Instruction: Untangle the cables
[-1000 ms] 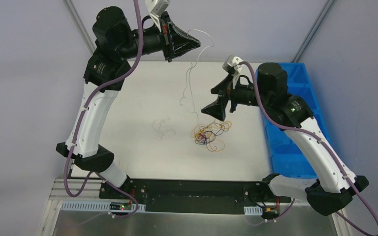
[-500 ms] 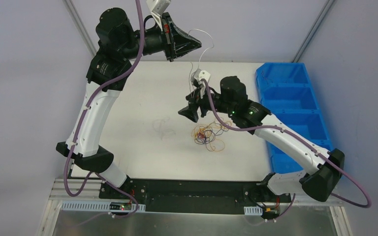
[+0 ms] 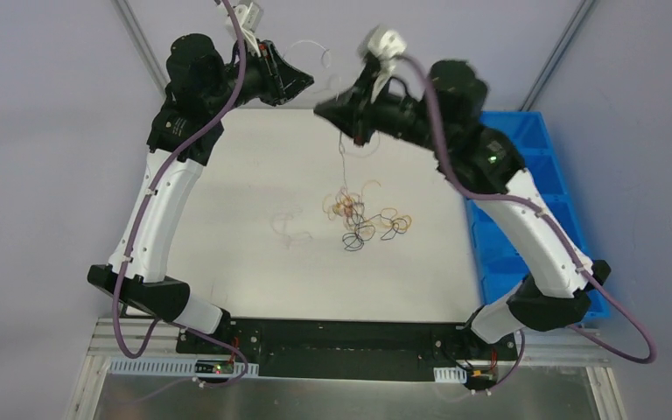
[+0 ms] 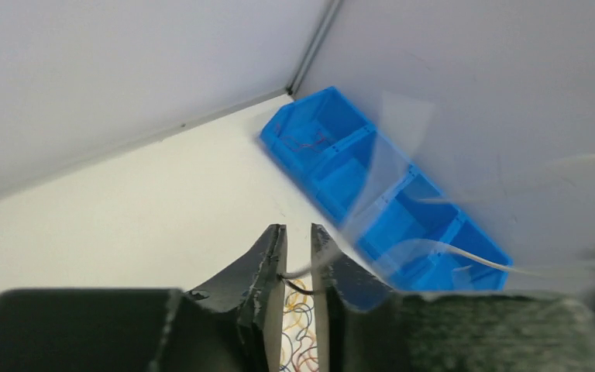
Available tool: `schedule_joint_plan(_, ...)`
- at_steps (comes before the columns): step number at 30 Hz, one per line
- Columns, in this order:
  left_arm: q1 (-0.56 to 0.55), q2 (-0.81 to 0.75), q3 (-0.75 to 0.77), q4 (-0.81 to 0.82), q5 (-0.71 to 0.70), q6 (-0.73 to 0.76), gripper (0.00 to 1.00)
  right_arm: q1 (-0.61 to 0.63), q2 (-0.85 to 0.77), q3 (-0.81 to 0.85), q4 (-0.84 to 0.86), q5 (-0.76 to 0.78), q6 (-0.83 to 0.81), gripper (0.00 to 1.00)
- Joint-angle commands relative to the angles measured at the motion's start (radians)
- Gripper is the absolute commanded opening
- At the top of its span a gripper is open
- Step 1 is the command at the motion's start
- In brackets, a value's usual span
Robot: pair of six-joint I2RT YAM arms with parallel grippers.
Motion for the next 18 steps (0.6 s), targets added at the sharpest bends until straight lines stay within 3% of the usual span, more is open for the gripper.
schedule_joint_plan(1,0.044,-0.049,-0.089,0.067,-0.024,-0.118,0.25,0.023,0.11,0.595,-0.222,-0.03,0.068,0.0)
schedule_joint_plan(3,0.047,-0.073,-0.153,0.11,0.003,-0.138,0.43,0.018,0.118,0.561,-0.302,-0.008,0.044,0.0)
schedule_joint_plan(4,0.049,-0.088,-0.196,0.132,0.011,-0.149,0.53,0.004,0.073,0.41,-0.3,0.001,0.017,0.0)
schedule_joint_plan(6,0.051,-0.119,-0.285,0.169,0.04,-0.154,0.78,-0.045,-0.075,0.074,-0.116,-0.021,0.064,0.0)
schedule_joint_plan(7,0.056,-0.136,-0.333,0.19,0.068,-0.143,0.85,-0.049,-0.115,-0.032,-0.076,-0.025,0.064,0.0)
schedule_joint_plan(11,0.105,-0.258,-0.573,0.264,0.13,-0.07,0.94,-0.049,-0.145,-0.132,-0.089,-0.011,0.066,0.0)
schedule_joint_plan(14,0.142,-0.333,-0.734,0.256,0.159,-0.021,0.95,-0.049,-0.116,-0.096,-0.091,-0.005,0.069,0.0)
schedule_joint_plan(18,0.152,-0.406,-0.898,0.289,0.328,0.064,0.98,-0.048,-0.072,-0.035,-0.098,0.001,0.093,0.0)
